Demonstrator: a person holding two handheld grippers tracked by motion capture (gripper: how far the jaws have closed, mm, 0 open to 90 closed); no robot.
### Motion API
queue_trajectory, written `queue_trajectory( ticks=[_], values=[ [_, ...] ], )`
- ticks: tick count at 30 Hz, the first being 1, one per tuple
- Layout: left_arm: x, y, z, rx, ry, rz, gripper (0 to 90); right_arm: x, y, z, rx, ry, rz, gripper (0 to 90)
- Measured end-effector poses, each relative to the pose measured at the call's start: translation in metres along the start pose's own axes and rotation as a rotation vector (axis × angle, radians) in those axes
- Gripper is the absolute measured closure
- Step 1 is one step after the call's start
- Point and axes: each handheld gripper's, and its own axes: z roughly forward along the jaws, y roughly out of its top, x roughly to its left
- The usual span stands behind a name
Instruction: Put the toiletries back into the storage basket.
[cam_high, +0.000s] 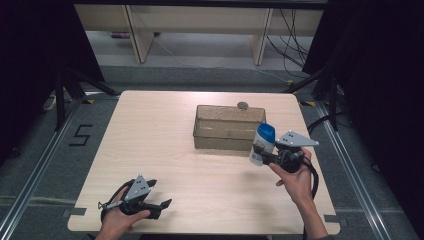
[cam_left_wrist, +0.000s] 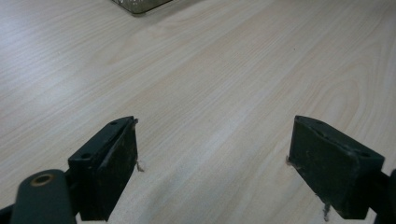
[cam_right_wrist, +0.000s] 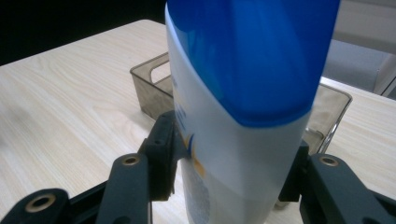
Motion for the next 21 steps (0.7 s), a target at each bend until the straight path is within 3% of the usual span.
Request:
queue_trajectory(
  ticks=[4, 5, 6, 9, 10, 11, 12, 13, 15, 16, 17, 18, 19, 21],
  values=[
    [0.002, 0.0, -0.001, 0.019, 0.016, 0.029, 15.2, -0.004, 0.004, 0.0, 0.007, -0.005, -0.005, 53.2],
    [0.002, 0.0, -0.001, 0.02, 0.015, 0.028, 15.2, -0.004, 0.004, 0.0, 0.004, -0.009, 0.007, 53.2],
    [0.0, 0.0, 0.0, -0.002, 0.001, -0.002, 15.2, -0.006, 0.005, 0.0, 0.007, -0.007, -0.004, 53.2],
    [0.0, 0.0, 0.0, -0.001, 0.002, -0.001, 15.2, -0.008, 0.008, 0.001, 0.003, -0.008, -0.006, 53.3],
    [0.0, 0.0, 0.0, -0.005, 0.006, -0.001, 15.2, -0.007, 0.008, 0.0, 0.014, -0.007, 0.02, 53.3],
    [0.0, 0.0, 0.0, -0.006, 0.007, -0.001, 15.2, -0.009, 0.01, 0.0, 0.008, -0.007, 0.003, 53.3],
    [0.001, 0.0, 0.0, 0.0, 0.01, 0.005, 15.2, -0.008, 0.011, 0.001, 0.0, -0.013, 0.017, 53.4],
    [0.003, 0.0, -0.001, 0.021, 0.018, 0.029, 15.2, -0.01, 0.013, 0.0, 0.005, -0.017, -0.005, 53.4],
    [0.002, 0.0, -0.001, 0.021, 0.016, 0.028, 15.2, -0.01, 0.016, 0.001, -0.011, -0.019, 0.009, 53.4],
    [0.0, 0.0, 0.0, -0.006, 0.006, -0.002, 15.2, -0.012, 0.017, 0.001, -0.006, -0.014, 0.001, 53.4],
    [0.0, 0.0, 0.0, -0.004, 0.006, -0.002, 15.2, -0.013, 0.019, 0.001, -0.011, -0.02, 0.0, 53.4],
    [0.003, 0.0, -0.001, 0.02, 0.017, 0.027, 15.2, -0.012, 0.02, 0.002, -0.021, -0.014, 0.016, 53.4],
    [0.001, 0.0, 0.0, -0.001, 0.008, 0.002, 15.2, -0.015, 0.022, 0.002, -0.011, -0.016, -0.002, 53.4],
    [0.001, 0.0, 0.0, 0.006, 0.012, 0.011, 15.2, -0.014, 0.024, 0.003, -0.011, -0.024, 0.025, 53.5]
  ],
)
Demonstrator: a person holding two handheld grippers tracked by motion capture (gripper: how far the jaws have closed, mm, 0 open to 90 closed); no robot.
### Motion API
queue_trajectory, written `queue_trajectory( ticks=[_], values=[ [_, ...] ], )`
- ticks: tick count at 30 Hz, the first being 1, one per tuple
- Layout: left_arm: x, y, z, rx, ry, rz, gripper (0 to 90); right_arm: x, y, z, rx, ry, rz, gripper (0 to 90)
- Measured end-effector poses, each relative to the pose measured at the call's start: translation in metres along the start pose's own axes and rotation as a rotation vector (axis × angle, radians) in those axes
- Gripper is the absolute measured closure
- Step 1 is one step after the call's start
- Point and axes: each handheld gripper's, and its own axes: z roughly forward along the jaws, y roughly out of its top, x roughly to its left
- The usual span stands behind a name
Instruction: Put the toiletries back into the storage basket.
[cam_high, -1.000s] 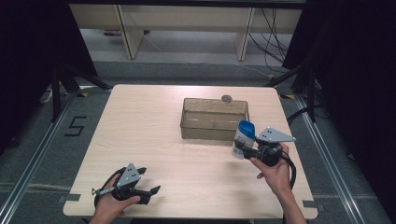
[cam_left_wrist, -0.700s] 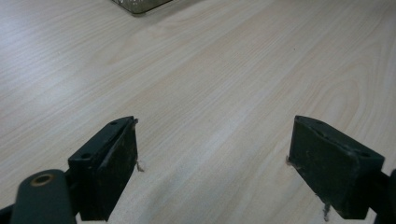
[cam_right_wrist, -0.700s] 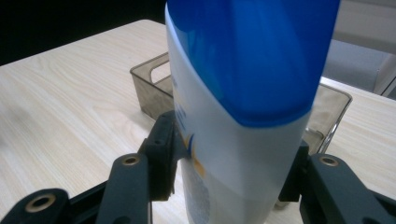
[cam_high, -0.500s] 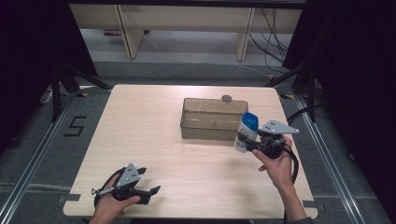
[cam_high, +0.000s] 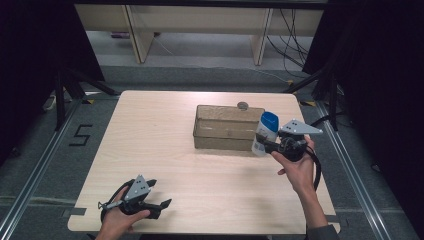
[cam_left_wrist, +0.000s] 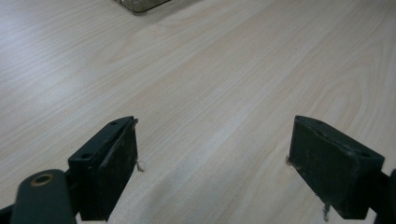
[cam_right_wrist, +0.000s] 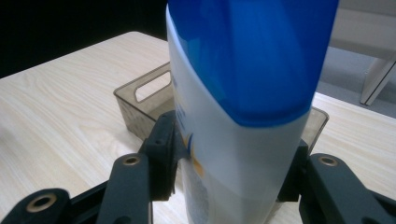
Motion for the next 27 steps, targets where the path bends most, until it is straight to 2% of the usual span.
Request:
queue_trajectory(
  ticks=[1, 3, 4, 6, 7, 8, 9, 12, 14, 15, 17, 18, 19, 20, 21, 22, 23, 24, 25, 26, 27],
  values=[
    [0.0, 0.0, 0.0, 0.0, -0.001, 0.0, 15.2, -0.002, 0.002, 0.001, -0.003, -0.006, -0.023, 53.5],
    [0.0, 0.0, 0.0, -0.007, -0.004, -0.008, 15.2, -0.003, 0.005, 0.003, 0.006, 0.001, -0.022, 53.5],
    [0.0, 0.0, 0.0, -0.002, -0.003, -0.002, 15.2, -0.002, 0.006, 0.003, 0.005, -0.012, -0.008, 53.6],
    [-0.001, 0.0, 0.001, -0.003, -0.009, -0.005, 15.2, -0.005, 0.009, 0.004, -0.003, -0.017, -0.029, 53.6],
    [0.0, 0.0, 0.0, 0.005, -0.003, 0.006, 15.2, -0.006, 0.011, 0.004, 0.002, -0.023, -0.042, 53.6],
    [-0.001, 0.0, 0.001, -0.005, -0.008, -0.005, 15.2, -0.005, 0.013, 0.004, 0.011, -0.016, -0.018, 53.6],
    [-0.001, 0.0, 0.0, -0.001, -0.012, -0.007, 15.2, -0.005, 0.014, 0.006, -0.009, -0.034, -0.015, 53.6],
    [-0.001, 0.0, 0.0, 0.0, -0.014, -0.007, 15.2, -0.01, 0.019, 0.008, -0.007, -0.043, -0.041, 53.6],
    [0.0, 0.0, 0.0, 0.003, -0.002, 0.003, 15.2, -0.011, 0.022, 0.01, 0.001, -0.045, -0.026, 53.7],
    [-0.001, 0.0, 0.001, -0.008, -0.009, -0.009, 15.2, -0.013, 0.023, 0.012, -0.009, -0.059, -0.038, 53.7],
    [-0.001, 0.0, 0.0, -0.001, -0.014, -0.007, 15.2, -0.015, 0.025, 0.015, 0.002, -0.051, -0.019, 53.7],
    [-0.001, 0.0, 0.001, -0.006, -0.006, -0.008, 15.2, -0.016, 0.026, 0.018, -0.014, -0.071, -0.014, 53.7],
    [0.0, 0.0, 0.001, -0.004, -0.007, -0.007, 15.2, -0.017, 0.027, 0.018, 0.007, -0.067, -0.011, 53.8],
    [0.0, 0.0, 0.0, 0.004, -0.003, 0.003, 15.2, -0.018, 0.028, 0.021, -0.003, -0.076, -0.001, 53.8],
    [-0.001, 0.0, 0.001, -0.006, -0.009, -0.009, 15.2, -0.022, 0.029, 0.022, 0.004, -0.08, -0.025, 53.8],
    [-0.001, 0.0, 0.001, -0.005, -0.009, -0.009, 15.2, -0.023, 0.029, 0.025, -0.003, -0.088, -0.021, 53.8],
    [0.0, 0.0, 0.0, -0.001, -0.006, -0.003, 15.2, -0.022, 0.03, 0.026, 0.013, -0.081, 0.01, 53.8],
    [-0.001, 0.0, 0.001, -0.004, -0.005, -0.009, 15.2, -0.025, 0.03, 0.029, -0.007, -0.098, -0.008, 53.8],
    [-0.001, 0.0, 0.001, -0.005, -0.007, -0.008, 15.2, -0.024, 0.03, 0.03, 0.016, -0.083, 0.025, 53.8],
    [-0.001, 0.0, 0.001, -0.004, -0.011, -0.008, 15.2, -0.027, 0.031, 0.032, 0.007, -0.082, 0.005, 53.9],
    [-0.001, 0.0, 0.001, -0.002, -0.013, -0.007, 15.2, -0.028, 0.031, 0.033, -0.003, -0.101, 0.002, 53.9]
  ],
)
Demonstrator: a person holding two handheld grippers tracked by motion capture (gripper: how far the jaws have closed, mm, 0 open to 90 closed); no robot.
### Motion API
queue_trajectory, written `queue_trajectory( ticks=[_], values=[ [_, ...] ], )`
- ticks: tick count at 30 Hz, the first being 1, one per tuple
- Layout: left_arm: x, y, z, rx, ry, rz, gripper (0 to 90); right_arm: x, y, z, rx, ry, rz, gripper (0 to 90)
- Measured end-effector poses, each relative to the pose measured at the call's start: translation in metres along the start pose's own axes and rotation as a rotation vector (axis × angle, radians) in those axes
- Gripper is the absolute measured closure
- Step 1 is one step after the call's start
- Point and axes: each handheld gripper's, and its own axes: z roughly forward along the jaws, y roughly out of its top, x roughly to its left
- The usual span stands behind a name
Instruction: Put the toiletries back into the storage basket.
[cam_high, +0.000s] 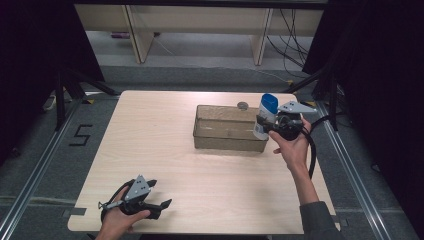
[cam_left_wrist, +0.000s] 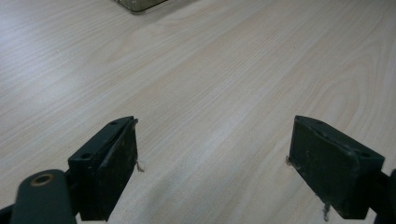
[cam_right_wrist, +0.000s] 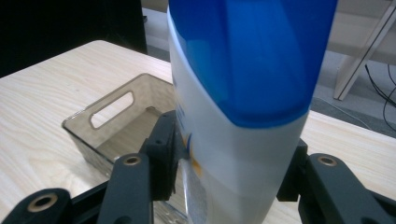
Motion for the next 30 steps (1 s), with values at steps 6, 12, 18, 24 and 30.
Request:
queue_trajectory(
  ticks=[6, 12, 18, 24, 30],
  values=[
    [0.001, 0.0, -0.001, 0.011, 0.014, 0.011, 15.2, -0.003, -0.001, 0.009, 0.025, 0.001, 0.037, 53.9],
    [0.0, 0.0, 0.0, 0.001, 0.01, 0.002, 15.2, -0.008, -0.003, 0.02, 0.026, -0.011, 0.021, 54.0],
    [0.0, 0.0, 0.0, -0.004, 0.002, -0.001, 15.2, -0.009, -0.006, 0.028, 0.055, -0.017, 0.039, 54.0],
    [0.0, 0.0, 0.0, 0.002, -0.005, 0.001, 15.2, -0.012, -0.01, 0.036, 0.048, -0.039, 0.024, 54.1],
    [0.0, 0.0, 0.0, -0.003, 0.001, 0.0, 15.2, -0.011, -0.015, 0.04, 0.064, -0.03, 0.039, 54.1]
  ],
)
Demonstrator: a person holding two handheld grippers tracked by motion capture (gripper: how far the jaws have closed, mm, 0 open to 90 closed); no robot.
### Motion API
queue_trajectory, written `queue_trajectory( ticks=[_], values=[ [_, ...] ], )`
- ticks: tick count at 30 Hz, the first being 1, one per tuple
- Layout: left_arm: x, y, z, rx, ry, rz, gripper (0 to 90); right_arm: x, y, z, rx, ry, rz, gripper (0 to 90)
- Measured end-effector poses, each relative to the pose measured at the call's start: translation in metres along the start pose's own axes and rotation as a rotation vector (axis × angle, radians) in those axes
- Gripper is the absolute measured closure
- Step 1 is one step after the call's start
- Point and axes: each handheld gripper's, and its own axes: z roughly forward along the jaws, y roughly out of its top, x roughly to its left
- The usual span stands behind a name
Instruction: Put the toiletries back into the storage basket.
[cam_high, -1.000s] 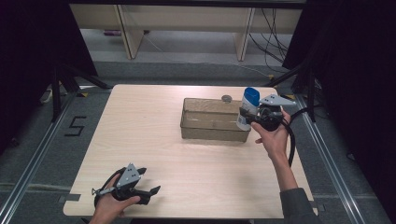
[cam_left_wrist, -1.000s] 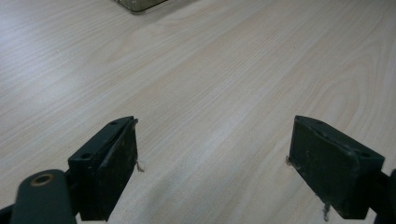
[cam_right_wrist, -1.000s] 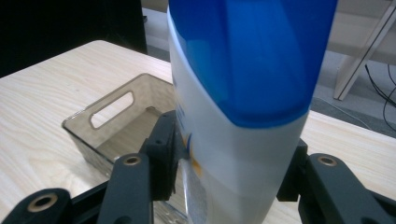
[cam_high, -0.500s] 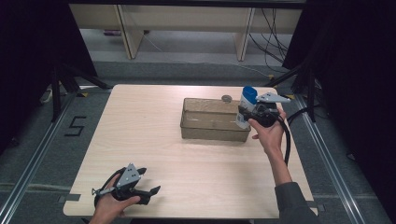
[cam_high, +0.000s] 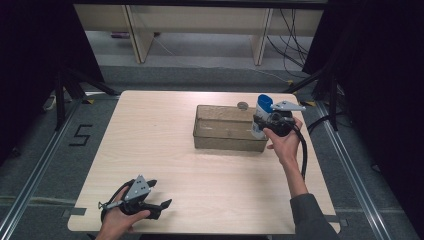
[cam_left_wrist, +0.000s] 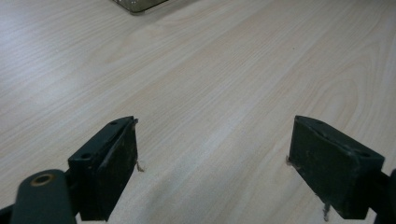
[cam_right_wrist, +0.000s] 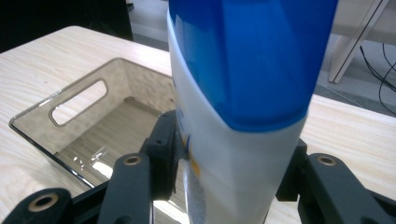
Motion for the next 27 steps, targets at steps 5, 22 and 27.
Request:
queue_trajectory(
  ticks=[5, 22, 27],
  values=[
    [-0.001, 0.0, 0.0, -0.006, 0.001, -0.008, 15.2, 0.001, -0.005, 0.005, 0.002, -0.004, -0.006, 54.2],
    [0.001, 0.0, 0.0, 0.003, 0.006, 0.003, 15.2, 0.004, -0.021, 0.014, 0.051, 0.011, 0.035, 54.4],
    [-0.001, 0.0, 0.0, -0.008, 0.008, -0.009, 15.2, 0.003, -0.026, 0.017, 0.044, 0.008, 0.022, 54.4]
  ],
)
